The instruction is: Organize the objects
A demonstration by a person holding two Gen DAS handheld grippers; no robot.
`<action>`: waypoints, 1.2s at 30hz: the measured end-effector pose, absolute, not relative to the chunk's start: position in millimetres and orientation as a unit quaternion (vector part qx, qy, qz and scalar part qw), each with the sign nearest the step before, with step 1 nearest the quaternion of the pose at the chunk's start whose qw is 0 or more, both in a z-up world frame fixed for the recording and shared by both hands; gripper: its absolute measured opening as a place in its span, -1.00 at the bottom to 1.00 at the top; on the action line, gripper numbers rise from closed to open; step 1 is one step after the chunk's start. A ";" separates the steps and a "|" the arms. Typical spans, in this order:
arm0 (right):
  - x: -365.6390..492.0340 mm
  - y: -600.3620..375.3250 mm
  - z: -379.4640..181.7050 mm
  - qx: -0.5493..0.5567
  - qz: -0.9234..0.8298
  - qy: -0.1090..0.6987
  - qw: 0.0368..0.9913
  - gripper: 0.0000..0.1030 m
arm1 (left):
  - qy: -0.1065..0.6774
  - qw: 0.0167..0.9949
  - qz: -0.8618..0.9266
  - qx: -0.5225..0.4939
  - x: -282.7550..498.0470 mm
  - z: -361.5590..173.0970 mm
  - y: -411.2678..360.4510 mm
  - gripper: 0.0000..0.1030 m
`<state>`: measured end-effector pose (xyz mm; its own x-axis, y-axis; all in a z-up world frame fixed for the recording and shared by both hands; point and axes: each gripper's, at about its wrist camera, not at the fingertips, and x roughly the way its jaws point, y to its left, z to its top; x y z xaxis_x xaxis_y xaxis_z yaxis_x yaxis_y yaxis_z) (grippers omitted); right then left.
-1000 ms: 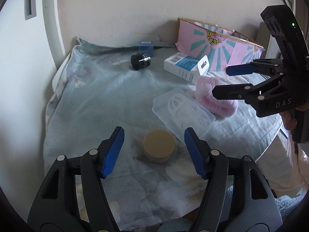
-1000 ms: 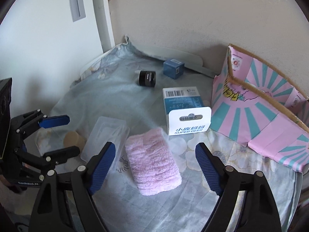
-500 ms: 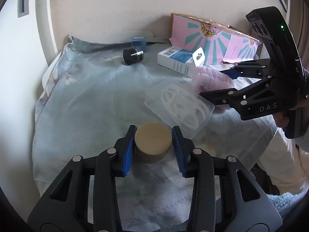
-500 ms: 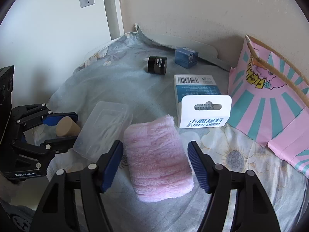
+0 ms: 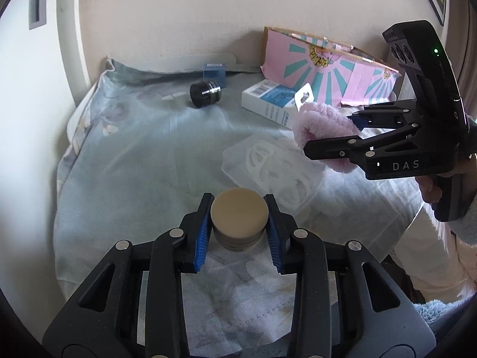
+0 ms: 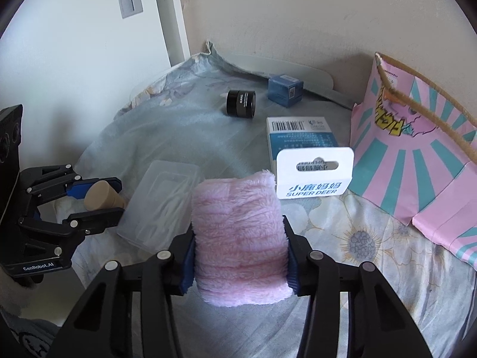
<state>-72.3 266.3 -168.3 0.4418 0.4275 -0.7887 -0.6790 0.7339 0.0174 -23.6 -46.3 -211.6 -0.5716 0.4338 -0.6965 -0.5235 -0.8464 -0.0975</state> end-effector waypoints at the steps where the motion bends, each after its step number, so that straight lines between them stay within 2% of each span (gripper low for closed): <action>1: -72.6 266.5 -163.0 -0.151 0.331 0.411 0.836 -0.14 | 0.060 0.269 0.885 -0.376 -24.0 -207.3 -45.9 -0.41; 22: -66.5 209.9 1.2 -0.094 0.260 0.367 0.888 -0.14 | 0.035 0.229 0.906 -0.353 -57.4 -48.2 -1.1 -0.41; 29: -52.8 161.3 37.4 -0.061 0.198 0.361 0.909 -0.14 | 0.029 0.234 0.908 -0.347 -71.3 -19.0 45.3 -0.41; 36: -44.2 113.4 49.3 -0.053 0.150 0.361 0.919 -0.14 | 0.022 0.246 0.904 -0.348 -79.8 -5.0 100.8 -0.41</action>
